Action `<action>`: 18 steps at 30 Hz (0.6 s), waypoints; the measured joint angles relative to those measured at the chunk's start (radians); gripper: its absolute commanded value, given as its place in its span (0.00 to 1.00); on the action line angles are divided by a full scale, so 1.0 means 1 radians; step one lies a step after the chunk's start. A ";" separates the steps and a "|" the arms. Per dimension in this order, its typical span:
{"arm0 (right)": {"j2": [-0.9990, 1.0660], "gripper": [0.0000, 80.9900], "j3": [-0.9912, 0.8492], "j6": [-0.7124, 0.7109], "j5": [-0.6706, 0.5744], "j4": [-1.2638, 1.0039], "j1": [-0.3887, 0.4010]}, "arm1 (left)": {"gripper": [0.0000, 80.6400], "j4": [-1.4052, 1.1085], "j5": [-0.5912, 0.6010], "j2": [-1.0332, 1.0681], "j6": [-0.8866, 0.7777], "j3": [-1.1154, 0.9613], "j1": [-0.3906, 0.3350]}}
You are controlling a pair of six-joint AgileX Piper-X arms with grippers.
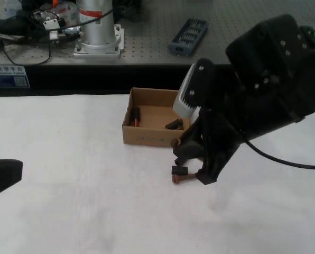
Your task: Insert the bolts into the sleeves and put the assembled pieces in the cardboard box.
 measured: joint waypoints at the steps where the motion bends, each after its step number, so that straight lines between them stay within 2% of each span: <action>1: -0.013 0.03 0.000 0.034 -0.014 0.021 0.000 | 0.57 0.000 0.000 0.002 0.000 0.000 0.000; 6: -0.056 0.03 0.000 0.118 -0.062 0.095 0.000 | 0.57 0.000 0.000 0.106 0.015 0.000 0.000; 13: -0.107 0.03 0.000 0.165 -0.101 0.157 0.000 | 0.57 -0.034 0.000 0.288 0.084 0.000 0.000; 18: -0.165 0.03 0.000 0.185 -0.111 0.221 -0.004 | 0.57 -0.209 0.019 0.488 0.098 0.000 -0.013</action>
